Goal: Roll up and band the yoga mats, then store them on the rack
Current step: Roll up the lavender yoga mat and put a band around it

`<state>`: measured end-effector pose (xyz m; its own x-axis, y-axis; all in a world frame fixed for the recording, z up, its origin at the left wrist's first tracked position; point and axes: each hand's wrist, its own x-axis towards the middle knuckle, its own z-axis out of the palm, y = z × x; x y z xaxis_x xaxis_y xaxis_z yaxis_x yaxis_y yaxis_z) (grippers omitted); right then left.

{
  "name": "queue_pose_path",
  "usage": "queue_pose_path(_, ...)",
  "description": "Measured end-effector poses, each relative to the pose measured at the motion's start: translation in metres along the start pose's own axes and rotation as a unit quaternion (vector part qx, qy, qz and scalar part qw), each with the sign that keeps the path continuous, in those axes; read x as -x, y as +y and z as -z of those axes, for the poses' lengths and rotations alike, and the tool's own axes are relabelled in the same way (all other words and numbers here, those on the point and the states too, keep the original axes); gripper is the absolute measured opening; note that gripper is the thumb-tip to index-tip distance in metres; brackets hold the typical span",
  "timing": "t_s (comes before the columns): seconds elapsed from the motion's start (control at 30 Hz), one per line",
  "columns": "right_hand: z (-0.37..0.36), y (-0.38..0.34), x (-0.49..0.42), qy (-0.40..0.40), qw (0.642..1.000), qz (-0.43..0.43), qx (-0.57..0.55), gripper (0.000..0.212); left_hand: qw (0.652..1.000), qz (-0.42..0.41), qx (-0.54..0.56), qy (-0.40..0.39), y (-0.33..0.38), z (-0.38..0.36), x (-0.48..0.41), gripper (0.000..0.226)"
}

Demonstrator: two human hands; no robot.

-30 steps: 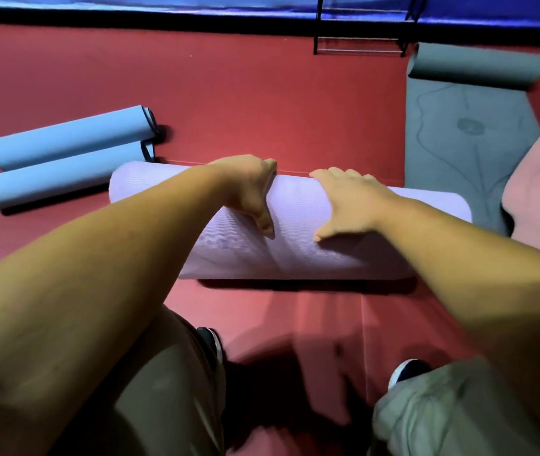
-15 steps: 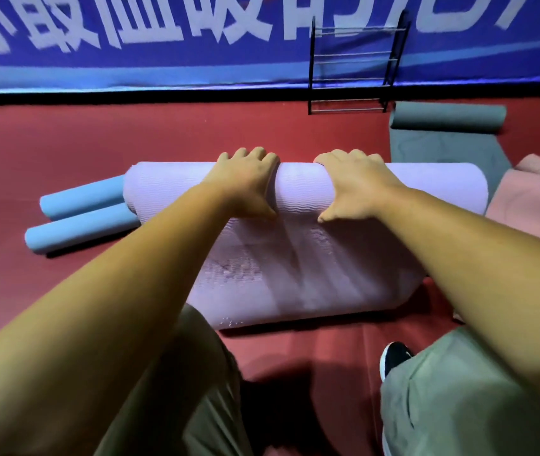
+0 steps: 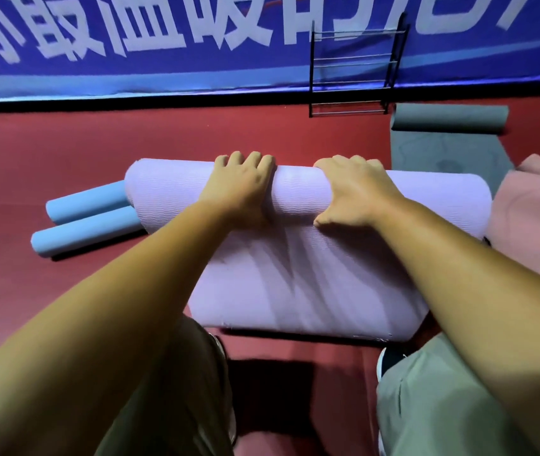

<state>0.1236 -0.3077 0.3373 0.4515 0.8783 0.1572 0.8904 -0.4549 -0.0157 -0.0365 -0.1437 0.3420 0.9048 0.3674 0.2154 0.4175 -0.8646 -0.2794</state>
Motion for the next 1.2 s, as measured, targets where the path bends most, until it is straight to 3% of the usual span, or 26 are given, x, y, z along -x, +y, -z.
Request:
queue_pose_path(0.33, -0.045, 0.008, -0.033, 0.131, 0.991, -0.032, 0.003, 0.1, 0.991, 0.006, -0.023, 0.133, -0.011, -0.048, -0.037, 0.075)
queue_pose_path(0.6, -0.081, 0.003, -0.036, -0.004, 0.999, -0.041, -0.024, 0.128, 0.999, -0.021, 0.025, 0.003, -0.022, -0.07, -0.046, 0.089)
queue_pose_path(0.8, -0.088, -0.006, -0.034, 0.012, 0.999, -0.027, -0.017, 0.129, 0.995, 0.006, 0.068, -0.074, -0.034, -0.065, -0.046, 0.101)
queue_pose_path(1.2, -0.059, -0.007, -0.053, 0.234, 0.971, -0.052, -0.019, 0.1, 0.986, 0.057, -0.008, 0.153, -0.033, -0.038, -0.044, 0.069)
